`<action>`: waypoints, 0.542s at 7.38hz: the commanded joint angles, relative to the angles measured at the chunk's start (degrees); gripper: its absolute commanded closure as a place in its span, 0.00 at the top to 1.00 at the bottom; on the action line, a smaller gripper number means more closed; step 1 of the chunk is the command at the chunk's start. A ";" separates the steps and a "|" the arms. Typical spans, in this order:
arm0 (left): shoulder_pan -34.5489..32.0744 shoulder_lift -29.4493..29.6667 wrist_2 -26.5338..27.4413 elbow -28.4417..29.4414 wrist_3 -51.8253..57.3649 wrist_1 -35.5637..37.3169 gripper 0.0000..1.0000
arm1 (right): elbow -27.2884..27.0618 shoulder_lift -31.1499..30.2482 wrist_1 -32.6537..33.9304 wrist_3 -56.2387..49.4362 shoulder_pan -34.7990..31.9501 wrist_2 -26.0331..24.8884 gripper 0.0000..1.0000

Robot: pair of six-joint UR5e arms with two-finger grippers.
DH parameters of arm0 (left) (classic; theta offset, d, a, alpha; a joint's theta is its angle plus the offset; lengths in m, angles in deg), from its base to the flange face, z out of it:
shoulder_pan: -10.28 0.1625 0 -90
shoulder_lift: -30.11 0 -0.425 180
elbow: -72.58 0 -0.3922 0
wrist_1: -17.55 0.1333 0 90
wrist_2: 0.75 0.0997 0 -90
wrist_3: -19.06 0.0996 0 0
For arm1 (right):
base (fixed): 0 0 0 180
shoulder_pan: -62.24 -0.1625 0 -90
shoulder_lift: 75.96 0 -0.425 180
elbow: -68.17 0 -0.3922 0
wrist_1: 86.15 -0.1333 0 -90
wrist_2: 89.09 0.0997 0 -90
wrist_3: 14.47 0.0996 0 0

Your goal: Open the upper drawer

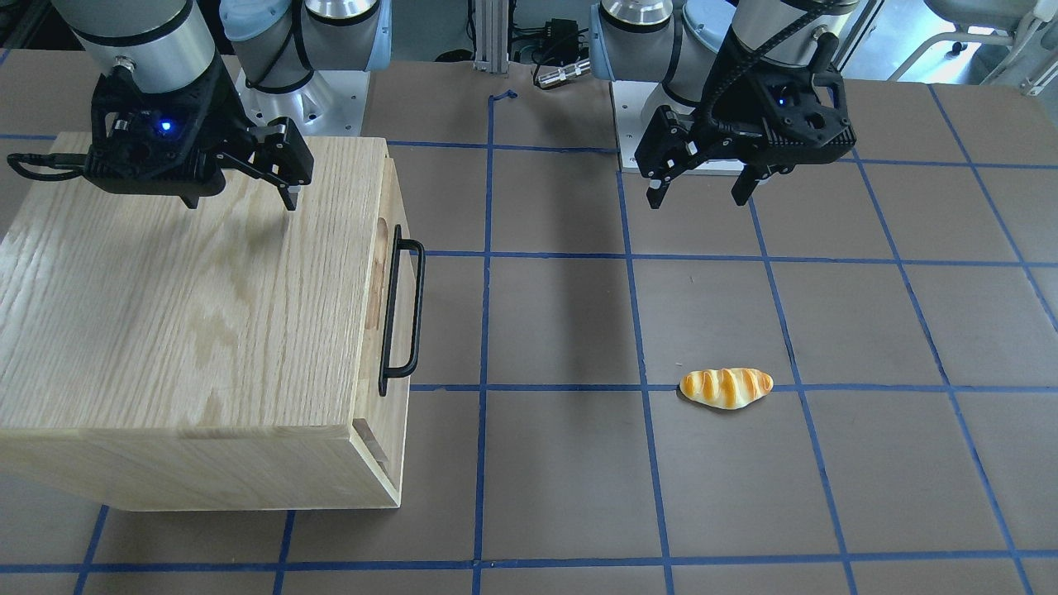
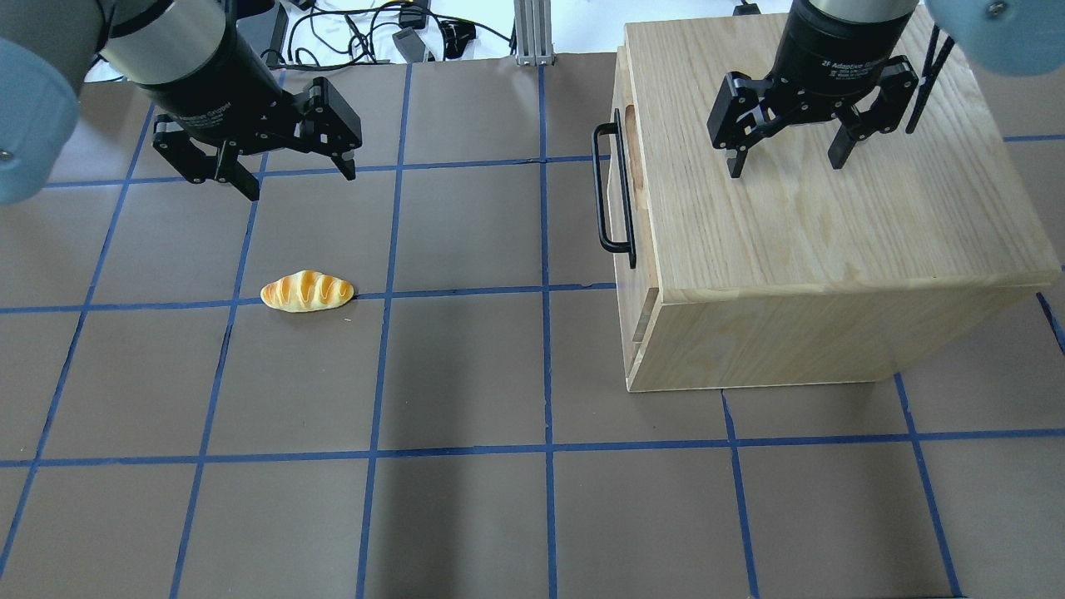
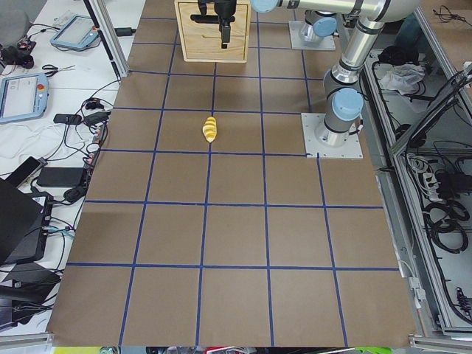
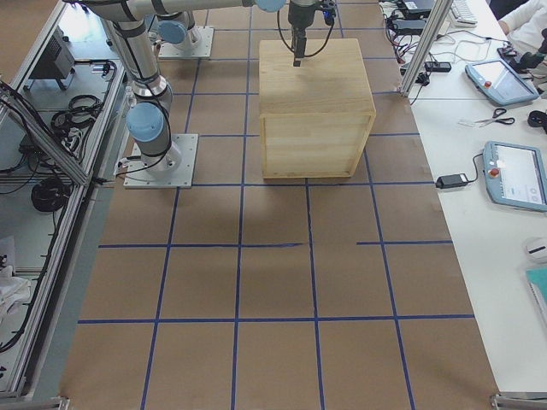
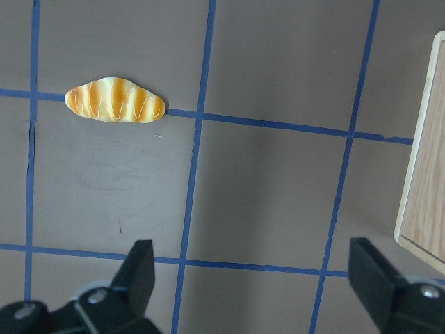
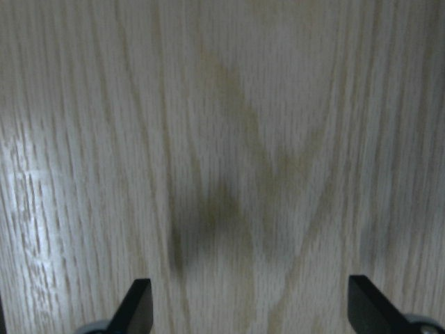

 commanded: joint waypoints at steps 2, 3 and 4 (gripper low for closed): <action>0.03 -0.12 -0.08 -0.01 -0.02 -0.02 1.00 | 0.00 0.00 0.00 0.00 0.00 0.00 1.00; -0.06 -0.12 -0.43 -0.01 -0.03 -0.02 1.00 | 0.00 0.00 0.00 0.00 0.00 0.00 1.00; -0.06 -0.12 -0.44 -0.01 0.06 -0.02 1.00 | -0.08 0.00 0.00 0.00 0.00 0.00 1.00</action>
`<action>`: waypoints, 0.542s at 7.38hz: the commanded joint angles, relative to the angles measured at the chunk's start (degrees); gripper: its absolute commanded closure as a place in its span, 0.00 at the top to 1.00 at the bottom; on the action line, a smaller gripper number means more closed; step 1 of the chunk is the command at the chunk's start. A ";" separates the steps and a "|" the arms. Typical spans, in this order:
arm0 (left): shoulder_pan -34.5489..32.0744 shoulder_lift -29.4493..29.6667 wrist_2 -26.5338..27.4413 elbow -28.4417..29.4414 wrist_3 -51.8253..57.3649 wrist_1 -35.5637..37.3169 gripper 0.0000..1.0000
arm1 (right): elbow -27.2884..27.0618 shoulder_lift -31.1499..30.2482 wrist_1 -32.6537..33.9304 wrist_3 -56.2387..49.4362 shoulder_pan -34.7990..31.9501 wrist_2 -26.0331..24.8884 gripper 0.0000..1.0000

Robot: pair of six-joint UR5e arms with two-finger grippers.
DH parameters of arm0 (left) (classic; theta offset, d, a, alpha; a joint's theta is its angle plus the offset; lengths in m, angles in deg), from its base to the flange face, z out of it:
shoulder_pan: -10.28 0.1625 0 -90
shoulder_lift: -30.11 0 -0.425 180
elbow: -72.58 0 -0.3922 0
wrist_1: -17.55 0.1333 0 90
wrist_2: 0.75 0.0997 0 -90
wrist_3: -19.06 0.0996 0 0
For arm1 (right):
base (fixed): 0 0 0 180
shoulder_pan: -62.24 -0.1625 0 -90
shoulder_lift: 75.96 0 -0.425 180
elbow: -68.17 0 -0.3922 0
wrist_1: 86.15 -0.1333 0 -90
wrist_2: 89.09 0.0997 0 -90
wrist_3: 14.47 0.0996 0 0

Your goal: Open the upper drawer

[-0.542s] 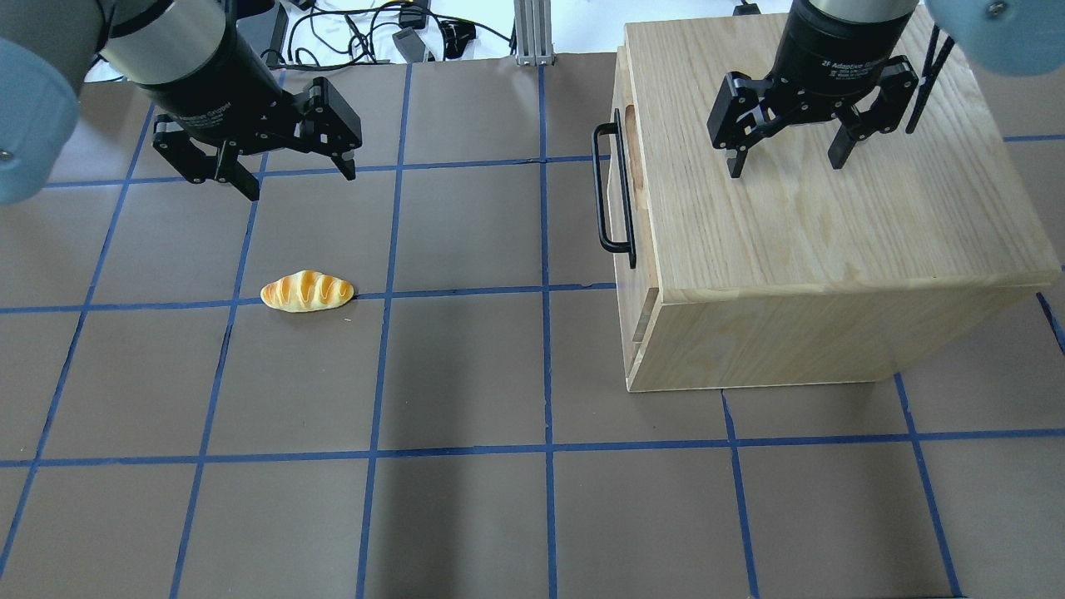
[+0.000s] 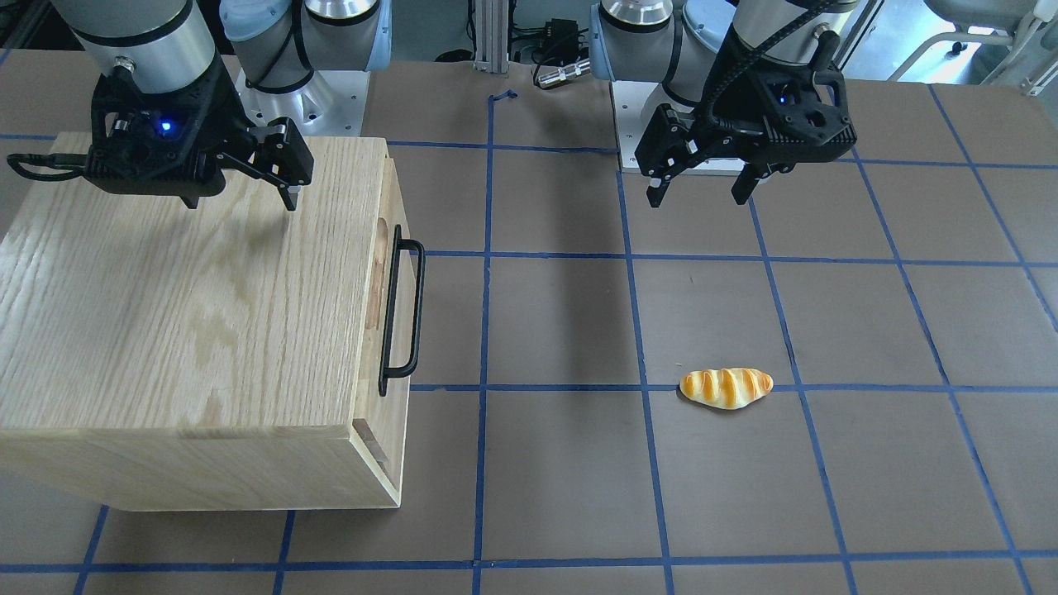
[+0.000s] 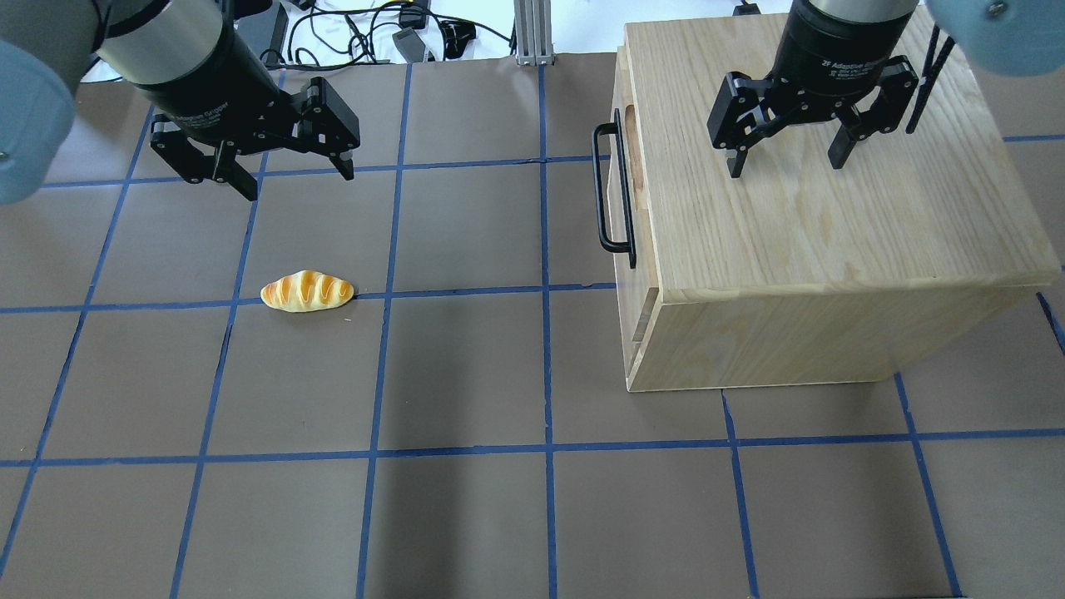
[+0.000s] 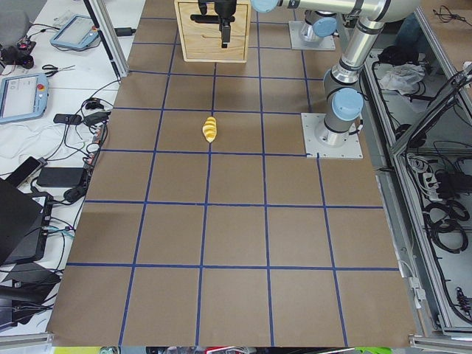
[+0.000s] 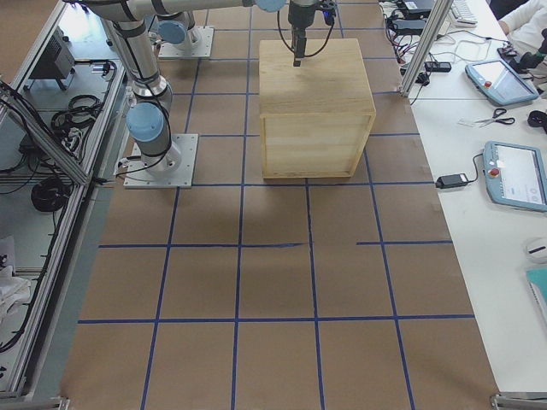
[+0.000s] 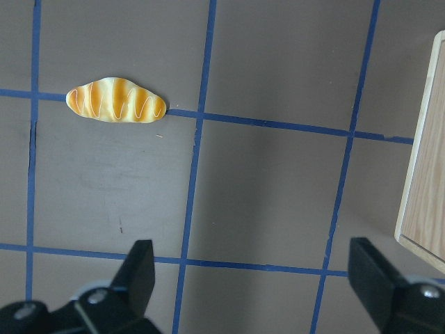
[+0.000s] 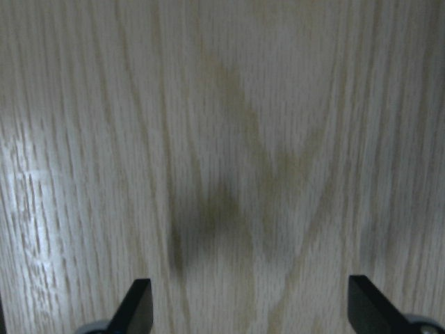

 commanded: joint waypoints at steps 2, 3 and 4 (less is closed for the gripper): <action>-0.04 -0.18 -0.13 0.09 0.15 -1.40 1.00 | 0.02 0.00 0.00 0.00 0.00 0.00 1.00; -0.13 -0.27 -0.13 0.09 0.15 -2.02 1.00 | 0.02 0.00 0.00 -0.09 0.00 0.00 1.00; -0.13 0.08 -0.31 0.09 0.15 -2.02 1.00 | 0.02 0.00 0.00 0.00 0.00 0.00 1.00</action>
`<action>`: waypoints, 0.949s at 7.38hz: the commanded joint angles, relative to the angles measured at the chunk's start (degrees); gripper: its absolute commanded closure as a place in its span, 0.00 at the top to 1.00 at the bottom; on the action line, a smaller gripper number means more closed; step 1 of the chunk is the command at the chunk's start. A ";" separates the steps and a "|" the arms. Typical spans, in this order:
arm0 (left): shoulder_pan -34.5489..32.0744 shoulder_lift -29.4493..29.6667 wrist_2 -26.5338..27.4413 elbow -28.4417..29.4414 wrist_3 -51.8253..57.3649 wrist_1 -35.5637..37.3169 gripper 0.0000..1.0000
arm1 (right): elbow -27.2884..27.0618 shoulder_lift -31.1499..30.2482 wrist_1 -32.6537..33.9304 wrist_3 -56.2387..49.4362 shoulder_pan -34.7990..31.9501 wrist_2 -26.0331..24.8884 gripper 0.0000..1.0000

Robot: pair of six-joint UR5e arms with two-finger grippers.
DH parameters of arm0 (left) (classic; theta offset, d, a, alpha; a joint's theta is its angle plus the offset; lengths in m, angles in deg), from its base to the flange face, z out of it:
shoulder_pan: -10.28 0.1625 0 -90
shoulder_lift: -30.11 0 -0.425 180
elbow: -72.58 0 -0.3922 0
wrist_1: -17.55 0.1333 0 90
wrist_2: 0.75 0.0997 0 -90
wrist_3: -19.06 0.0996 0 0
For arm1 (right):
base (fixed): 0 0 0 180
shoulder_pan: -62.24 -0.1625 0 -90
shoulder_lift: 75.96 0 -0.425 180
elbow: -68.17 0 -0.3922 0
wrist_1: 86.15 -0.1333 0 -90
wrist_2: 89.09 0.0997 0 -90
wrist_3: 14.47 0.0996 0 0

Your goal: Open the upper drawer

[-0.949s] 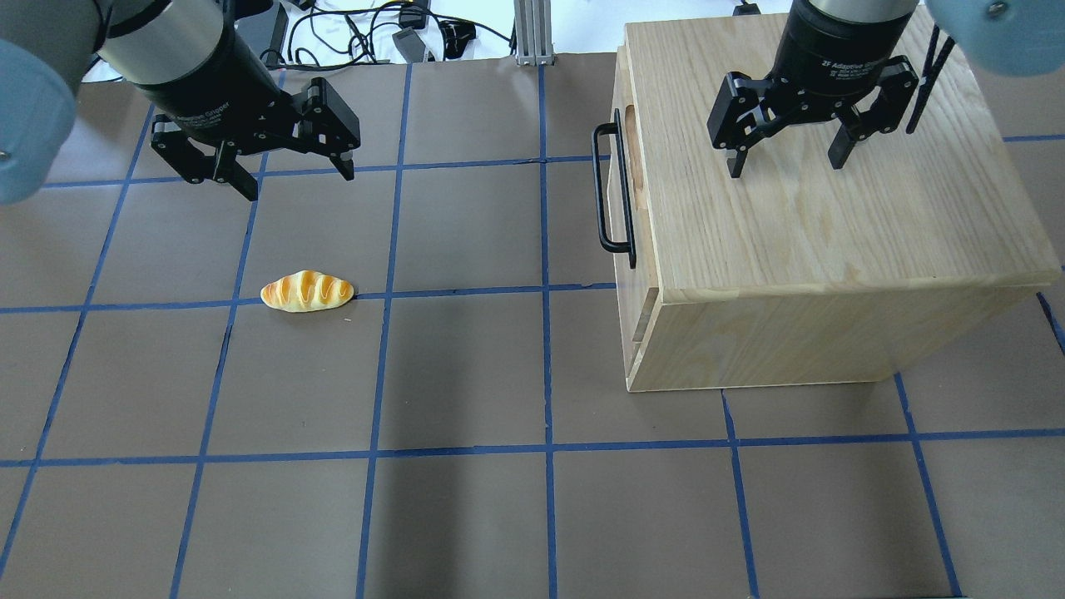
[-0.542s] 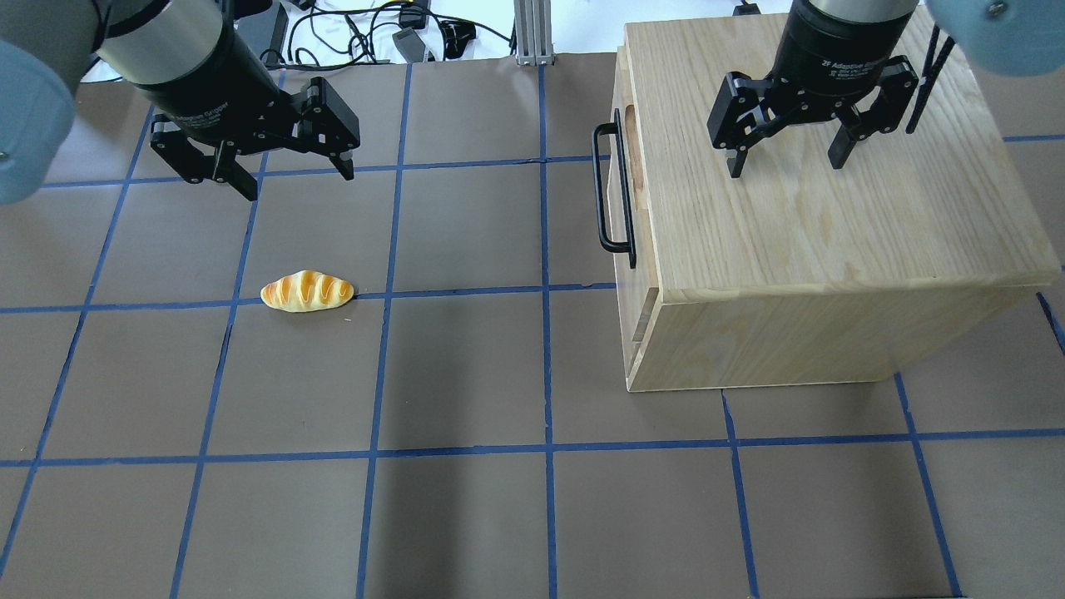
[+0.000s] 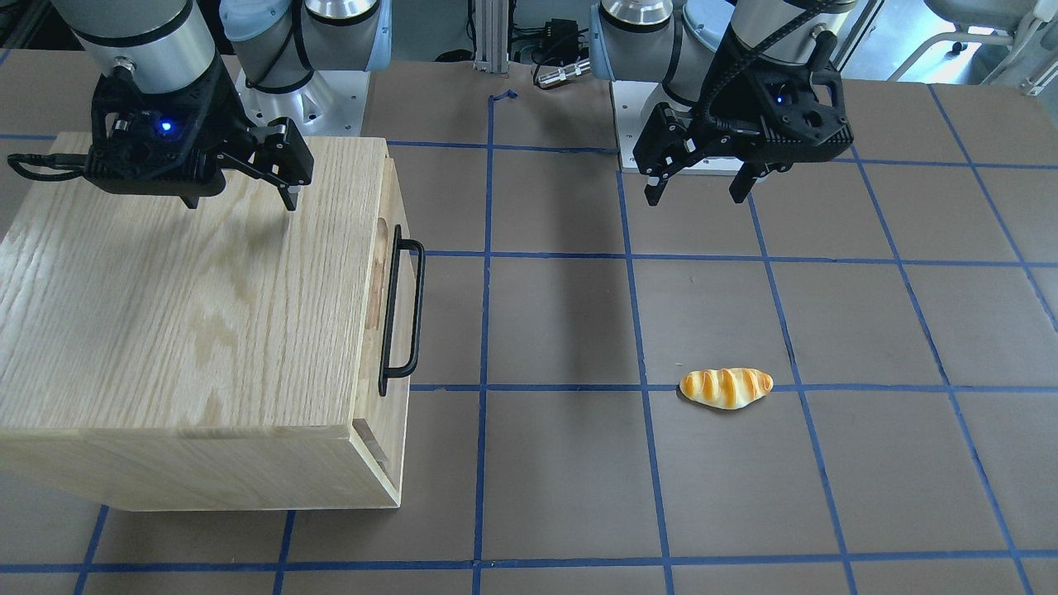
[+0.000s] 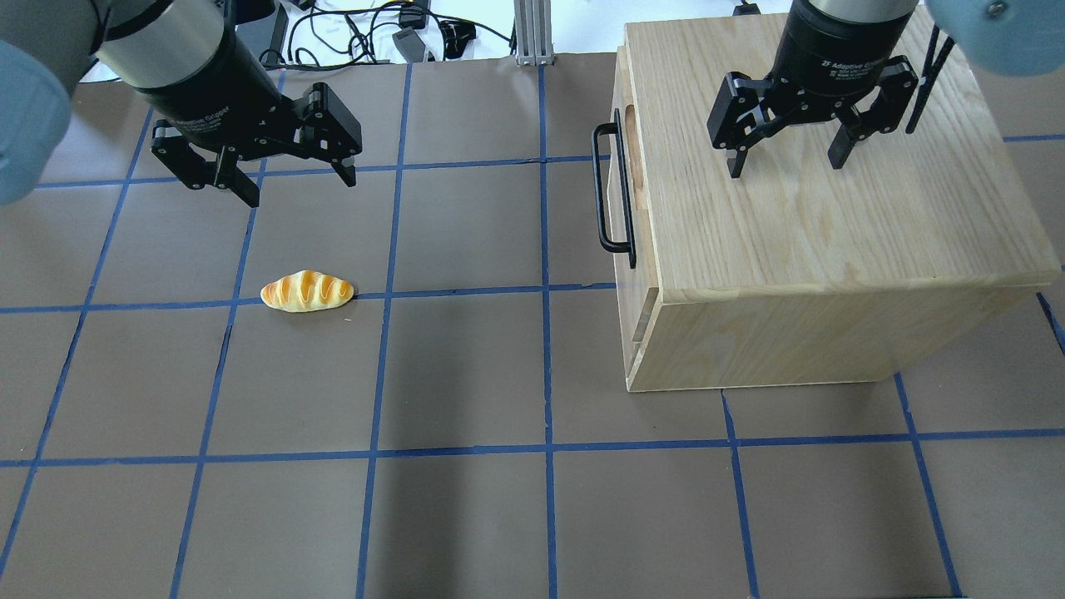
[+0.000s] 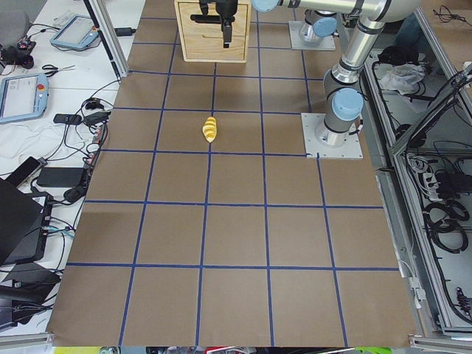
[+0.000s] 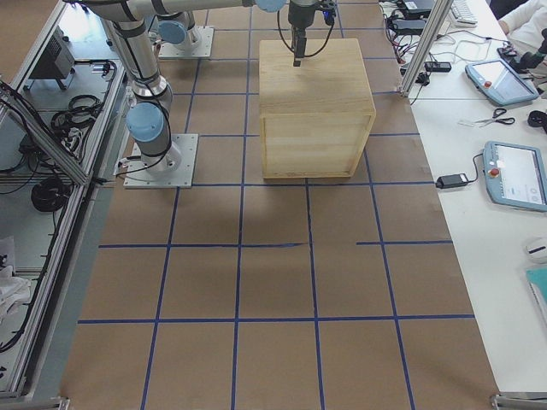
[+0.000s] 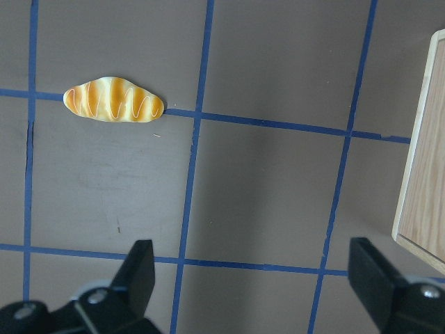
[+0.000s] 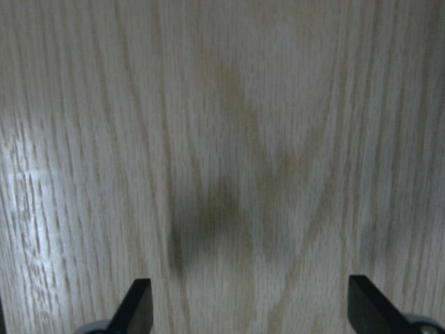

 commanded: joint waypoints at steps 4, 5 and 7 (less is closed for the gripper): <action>-0.20 1.79 -3.71 0.18 -0.78 -0.03 1.00 | -0.08 0.00 0.00 0.03 0.00 0.00 1.00; -0.55 2.92 -7.05 0.71 -0.87 0.41 1.00 | 0.00 0.00 0.00 0.03 0.00 0.00 1.00; -6.32 7.83 -8.04 0.10 -9.08 8.87 1.00 | 0.00 0.00 0.00 0.03 0.00 0.00 1.00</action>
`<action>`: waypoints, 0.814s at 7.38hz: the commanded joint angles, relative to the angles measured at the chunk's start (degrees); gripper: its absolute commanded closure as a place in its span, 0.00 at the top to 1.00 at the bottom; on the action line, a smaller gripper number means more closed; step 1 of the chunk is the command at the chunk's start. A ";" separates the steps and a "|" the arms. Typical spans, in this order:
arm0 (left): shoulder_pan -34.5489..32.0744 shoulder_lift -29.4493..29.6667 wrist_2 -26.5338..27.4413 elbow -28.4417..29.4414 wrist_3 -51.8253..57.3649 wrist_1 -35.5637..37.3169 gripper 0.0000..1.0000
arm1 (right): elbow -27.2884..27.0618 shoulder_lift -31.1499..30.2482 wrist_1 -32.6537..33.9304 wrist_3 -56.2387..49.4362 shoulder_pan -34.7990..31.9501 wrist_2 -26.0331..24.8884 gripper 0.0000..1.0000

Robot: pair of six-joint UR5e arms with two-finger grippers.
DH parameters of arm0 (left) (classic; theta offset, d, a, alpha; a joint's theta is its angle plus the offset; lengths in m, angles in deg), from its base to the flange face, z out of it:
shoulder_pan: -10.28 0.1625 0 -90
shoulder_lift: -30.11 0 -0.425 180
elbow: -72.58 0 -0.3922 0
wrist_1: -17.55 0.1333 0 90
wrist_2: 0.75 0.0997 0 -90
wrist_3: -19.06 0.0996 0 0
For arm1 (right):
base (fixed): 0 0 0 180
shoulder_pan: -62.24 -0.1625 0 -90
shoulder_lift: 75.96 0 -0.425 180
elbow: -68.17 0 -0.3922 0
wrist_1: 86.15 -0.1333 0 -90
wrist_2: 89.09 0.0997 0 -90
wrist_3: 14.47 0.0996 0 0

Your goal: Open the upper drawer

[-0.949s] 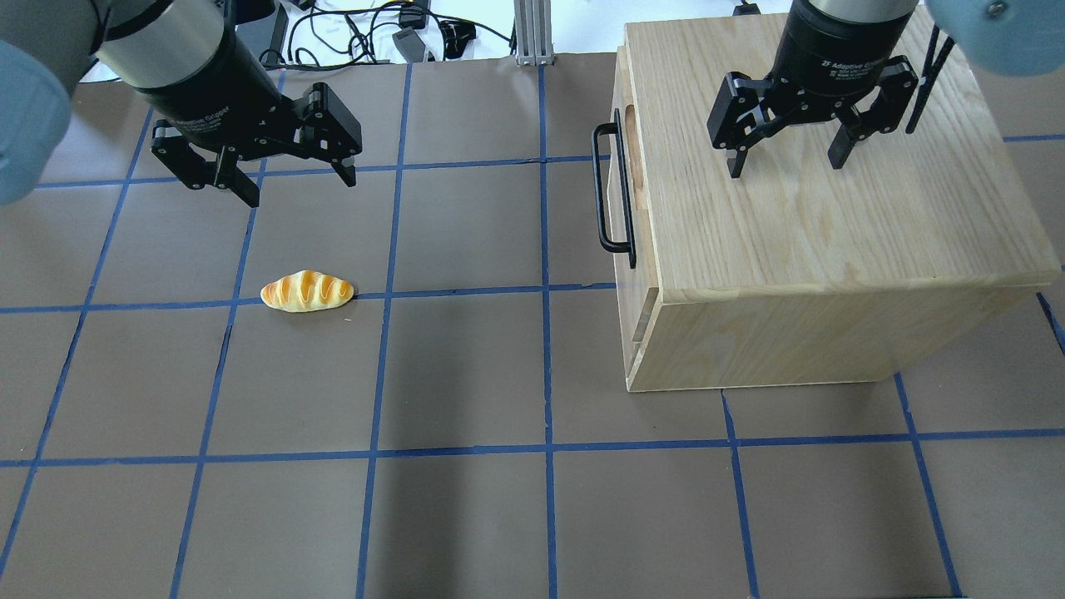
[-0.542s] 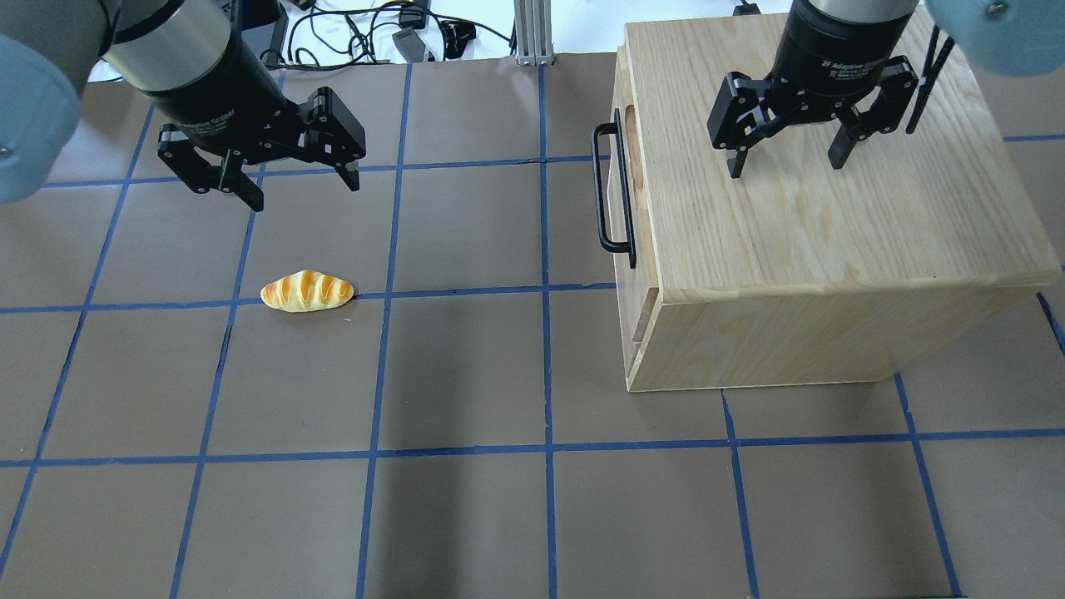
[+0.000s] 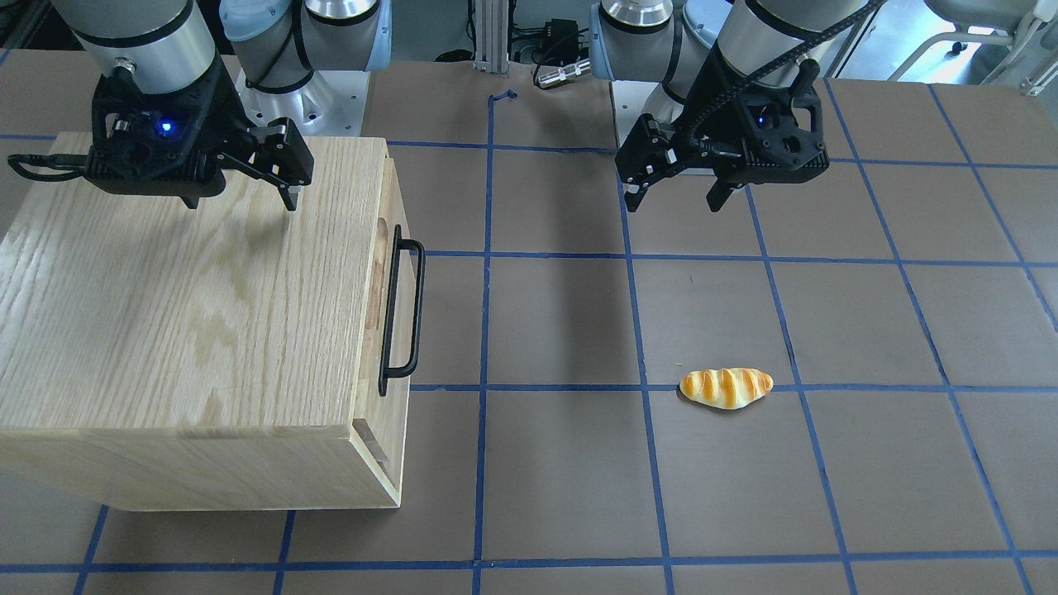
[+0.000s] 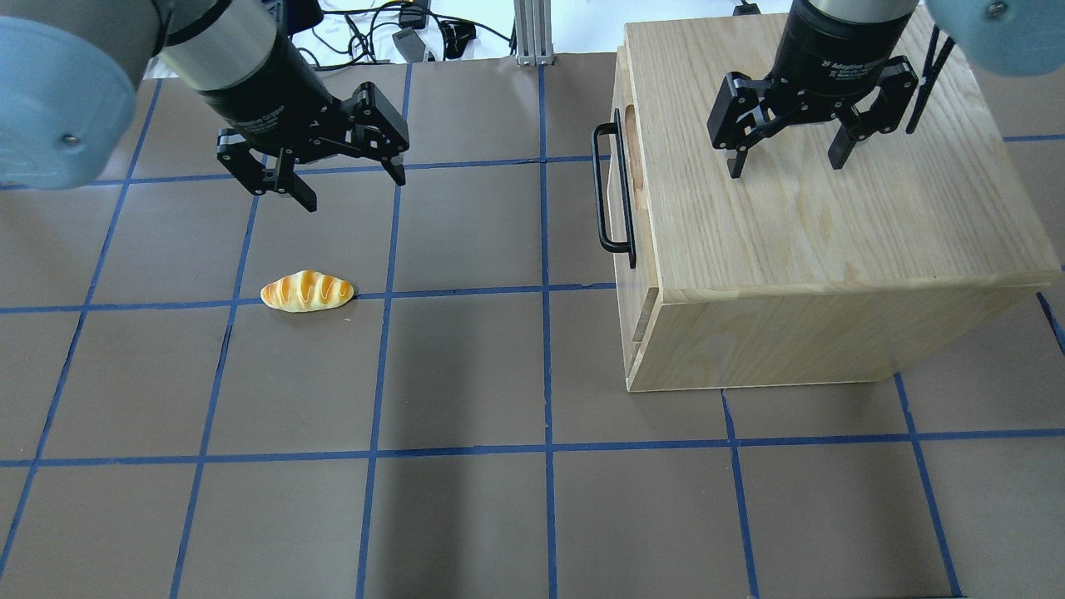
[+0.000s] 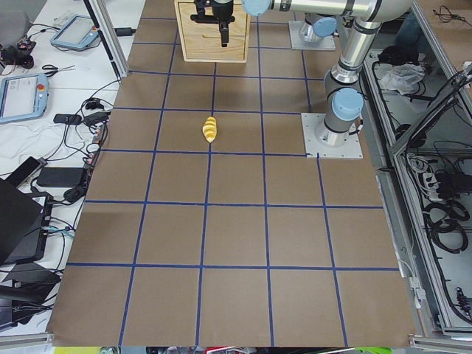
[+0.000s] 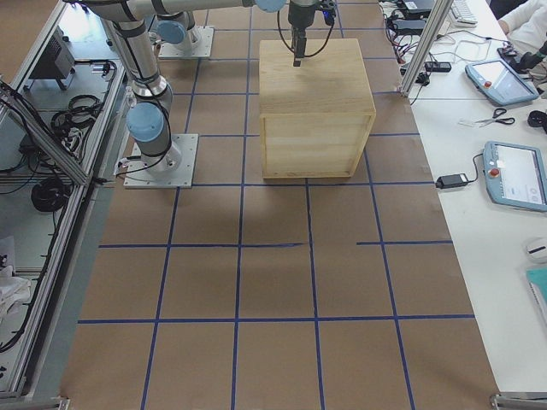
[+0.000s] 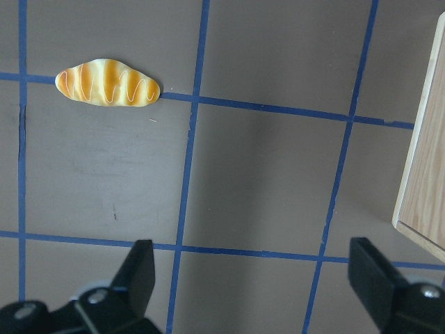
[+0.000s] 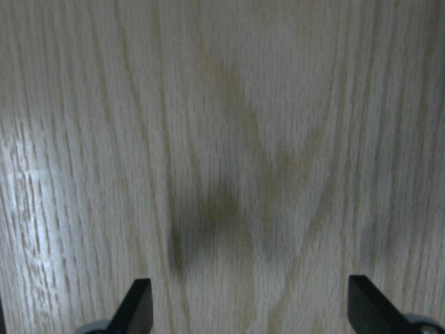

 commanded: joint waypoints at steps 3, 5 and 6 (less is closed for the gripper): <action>-6.45 11.07 -11.45 -0.38 -8.45 20.03 1.00 | 0.02 0.00 0.00 0.00 0.00 0.00 1.00; -8.91 14.25 -13.91 -0.38 -8.72 23.48 1.00 | 0.02 0.00 0.00 -0.09 0.00 0.00 1.00; -9.27 14.87 -15.50 -0.47 -8.54 23.50 1.00 | -0.07 0.00 0.00 0.00 0.00 0.00 1.00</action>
